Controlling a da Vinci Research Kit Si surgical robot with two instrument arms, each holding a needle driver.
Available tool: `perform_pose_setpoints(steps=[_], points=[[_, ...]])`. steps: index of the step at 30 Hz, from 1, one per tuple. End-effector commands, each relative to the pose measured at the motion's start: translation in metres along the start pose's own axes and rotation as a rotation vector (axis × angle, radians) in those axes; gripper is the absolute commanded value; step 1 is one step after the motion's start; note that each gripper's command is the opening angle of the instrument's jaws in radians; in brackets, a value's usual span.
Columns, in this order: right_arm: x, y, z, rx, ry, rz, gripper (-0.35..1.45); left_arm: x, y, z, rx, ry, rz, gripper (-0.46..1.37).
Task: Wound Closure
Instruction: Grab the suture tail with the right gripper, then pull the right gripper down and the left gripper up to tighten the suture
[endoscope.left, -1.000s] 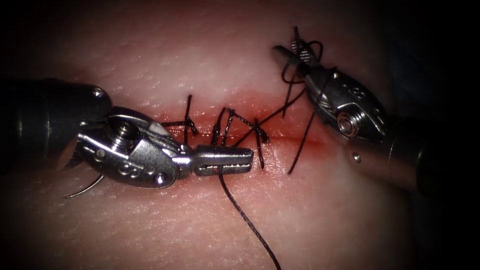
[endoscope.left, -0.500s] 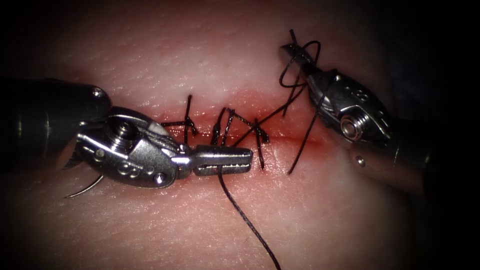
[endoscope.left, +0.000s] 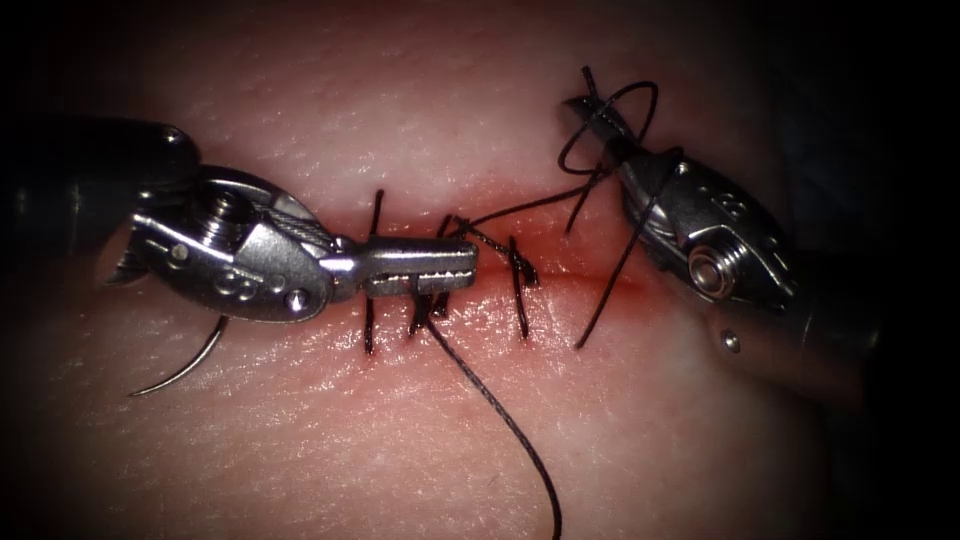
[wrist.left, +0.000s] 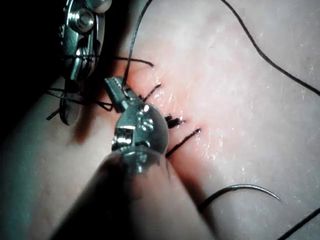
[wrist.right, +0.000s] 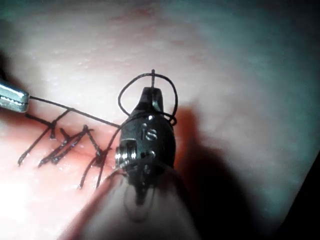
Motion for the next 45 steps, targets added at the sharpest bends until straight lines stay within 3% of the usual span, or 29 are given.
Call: perform_pose_setpoints(steps=[1,23,31,45], points=[[0.0,0.0,0.0,-0.003,0.0,0.0,-0.35,0.0,-0.0001,0.0001,-0.001,0.001,-0.002,-0.35],[-0.0003,-0.0013,-0.002,0.009,0.005,-0.003,-0.35,-0.003,-0.0035,0.0015,0.022,-0.023,-0.015,-0.35],[-0.0007,-0.0018,-0.0026,0.014,0.008,-0.005,-0.35,-0.0041,-0.0055,0.0028,0.026,-0.074,0.004,-0.35],[-0.0018,-0.0027,-0.0042,0.02,0.02,-0.011,-0.35,-0.01,-0.0079,0.0059,0.037,-0.126,0.012,-0.35]])
